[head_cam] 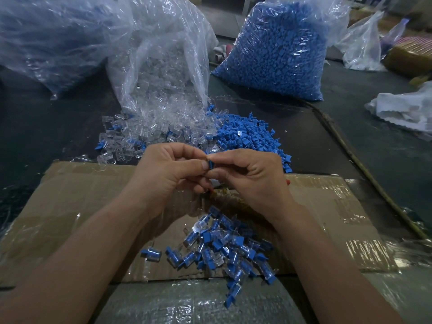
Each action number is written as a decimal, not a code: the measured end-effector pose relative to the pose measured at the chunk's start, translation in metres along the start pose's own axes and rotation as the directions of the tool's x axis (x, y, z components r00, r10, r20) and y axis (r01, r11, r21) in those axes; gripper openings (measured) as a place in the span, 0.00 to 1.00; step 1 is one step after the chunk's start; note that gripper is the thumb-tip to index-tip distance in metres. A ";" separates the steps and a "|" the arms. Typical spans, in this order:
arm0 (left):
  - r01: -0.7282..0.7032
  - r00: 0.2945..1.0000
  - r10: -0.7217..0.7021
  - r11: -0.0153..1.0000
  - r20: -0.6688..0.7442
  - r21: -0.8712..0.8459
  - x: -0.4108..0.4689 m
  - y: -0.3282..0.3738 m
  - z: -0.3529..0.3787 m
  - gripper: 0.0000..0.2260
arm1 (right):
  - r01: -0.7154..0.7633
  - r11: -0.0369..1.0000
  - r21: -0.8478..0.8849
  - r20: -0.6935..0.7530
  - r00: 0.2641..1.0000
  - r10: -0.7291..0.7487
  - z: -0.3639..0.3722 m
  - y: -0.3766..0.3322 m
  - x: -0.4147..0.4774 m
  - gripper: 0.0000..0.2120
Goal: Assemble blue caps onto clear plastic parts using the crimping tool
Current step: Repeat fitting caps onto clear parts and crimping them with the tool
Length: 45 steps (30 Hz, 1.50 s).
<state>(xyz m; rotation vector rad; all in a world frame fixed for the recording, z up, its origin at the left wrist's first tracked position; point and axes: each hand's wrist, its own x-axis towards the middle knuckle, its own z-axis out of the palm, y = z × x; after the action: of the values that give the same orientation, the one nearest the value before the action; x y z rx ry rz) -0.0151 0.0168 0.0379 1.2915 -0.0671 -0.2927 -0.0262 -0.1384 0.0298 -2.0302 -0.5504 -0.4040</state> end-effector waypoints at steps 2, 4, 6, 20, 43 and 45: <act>-0.018 1.000 0.018 1.000 -0.012 0.004 0.001 0.001 -0.004 0.09 | -0.124 0.992 -0.019 0.021 0.992 0.125 -0.008 -0.001 0.002 0.20; -0.032 0.999 0.033 0.999 -0.041 0.015 0.004 0.002 -0.008 0.09 | -0.275 0.959 -0.067 0.018 0.961 0.276 -0.020 0.001 0.004 0.21; -0.039 0.997 0.039 0.999 -0.065 0.002 0.005 0.002 -0.011 0.09 | -0.362 0.905 -0.225 0.078 0.919 0.387 -0.034 0.006 0.007 0.21; -0.051 0.997 0.051 0.999 -0.058 -0.001 0.008 0.000 -0.012 0.09 | -0.302 0.711 -0.635 0.421 0.636 0.647 -0.050 0.005 0.007 0.36; -0.171 0.977 0.164 0.984 -0.139 -0.040 0.014 -0.004 -0.018 0.07 | -0.292 0.688 -0.664 0.106 0.874 0.474 -0.030 0.007 0.004 0.08; -0.176 0.975 0.170 0.984 -0.141 -0.027 0.013 -0.004 -0.017 0.07 | -0.319 0.726 -0.610 0.112 0.872 0.477 -0.027 0.005 0.003 0.10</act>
<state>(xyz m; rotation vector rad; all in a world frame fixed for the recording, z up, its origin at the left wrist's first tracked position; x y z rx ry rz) -0.0002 0.0284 0.0276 1.2548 -0.0555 -0.0546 -0.0221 -0.1634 0.0405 -2.7428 -0.1135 -0.0189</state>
